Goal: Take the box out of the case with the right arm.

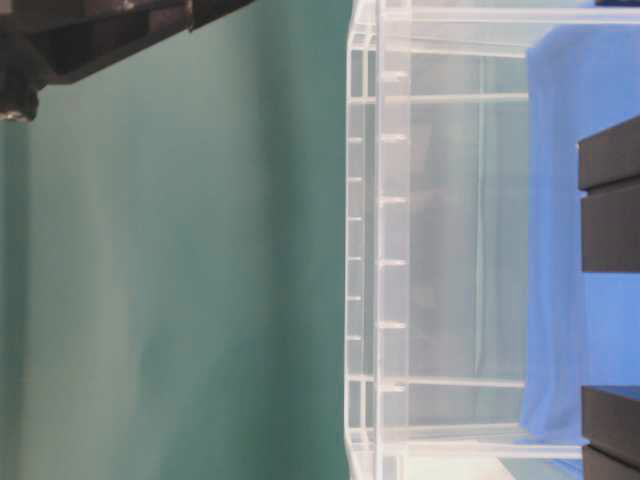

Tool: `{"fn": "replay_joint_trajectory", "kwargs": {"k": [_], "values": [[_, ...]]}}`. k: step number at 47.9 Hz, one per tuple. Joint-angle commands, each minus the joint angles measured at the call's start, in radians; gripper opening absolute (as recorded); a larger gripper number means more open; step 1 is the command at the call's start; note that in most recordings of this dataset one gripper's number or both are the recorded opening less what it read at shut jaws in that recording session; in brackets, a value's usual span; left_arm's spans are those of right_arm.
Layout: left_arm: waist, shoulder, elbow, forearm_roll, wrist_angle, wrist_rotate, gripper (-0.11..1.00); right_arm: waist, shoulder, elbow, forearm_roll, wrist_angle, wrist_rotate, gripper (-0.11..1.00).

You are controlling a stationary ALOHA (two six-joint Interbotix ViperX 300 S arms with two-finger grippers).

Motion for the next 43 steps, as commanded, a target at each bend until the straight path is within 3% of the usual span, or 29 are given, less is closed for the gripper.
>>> {"fn": "replay_joint_trajectory", "kwargs": {"k": [1,21,29,43], "values": [[-0.002,0.003,-0.009,0.003,-0.006,0.000,0.00,-0.003,-0.057,0.011,0.003,0.003,0.006,0.87],[-0.002,0.006,-0.009,0.002,-0.006,0.002,0.00,0.026,-0.265,0.255,0.009,-0.011,0.041,0.87],[-0.002,0.005,-0.009,0.003,-0.006,0.011,0.00,0.060,-0.371,0.354,0.008,-0.005,0.095,0.86],[-0.002,0.003,-0.009,0.003,-0.006,0.012,0.00,0.080,-0.446,0.417,0.003,-0.003,0.112,0.86]]}}
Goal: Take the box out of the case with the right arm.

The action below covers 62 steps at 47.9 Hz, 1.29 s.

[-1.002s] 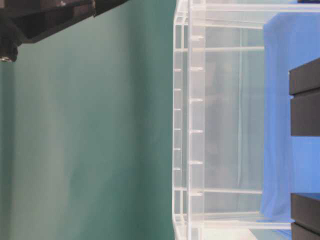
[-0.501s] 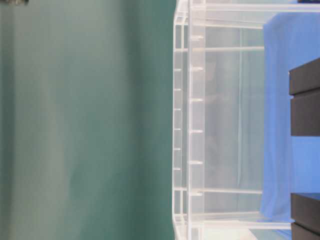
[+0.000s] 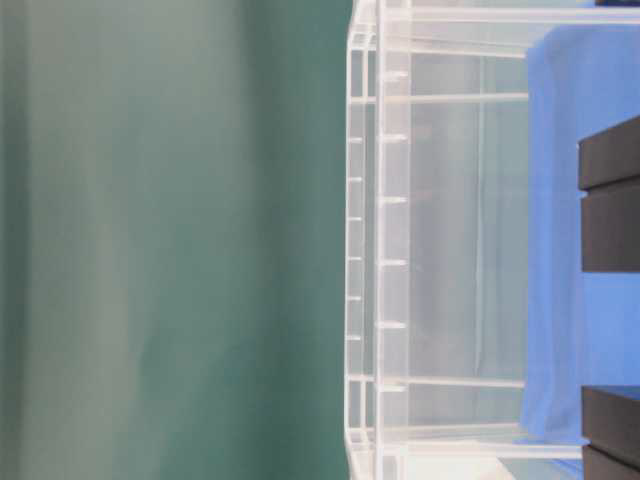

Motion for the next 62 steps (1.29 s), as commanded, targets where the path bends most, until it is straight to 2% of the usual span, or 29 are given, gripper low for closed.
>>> {"fn": "replay_joint_trajectory", "kwargs": {"k": [1,10,16,42,51,62], "values": [[-0.002,0.005,-0.011,0.002,-0.005,0.000,0.00,0.005,-0.014,-0.006,-0.006,0.003,-0.003,0.86],[-0.002,0.005,-0.009,0.003,-0.005,0.000,0.00,-0.008,-0.014,-0.006,-0.014,0.003,-0.017,0.86],[-0.002,0.005,-0.009,0.002,-0.003,0.000,0.00,-0.048,-0.015,-0.002,-0.020,0.003,-0.060,0.86],[-0.002,0.005,-0.009,0.003,-0.003,-0.002,0.00,-0.434,-0.083,0.071,-0.031,-0.009,-0.477,0.86],[-0.002,0.005,-0.009,0.003,-0.005,-0.002,0.00,-0.538,-0.097,0.081,-0.031,-0.029,-0.578,0.86],[-0.002,0.006,-0.009,0.003,-0.005,-0.002,0.00,-0.597,-0.097,0.081,-0.031,-0.057,-0.643,0.86]]}}
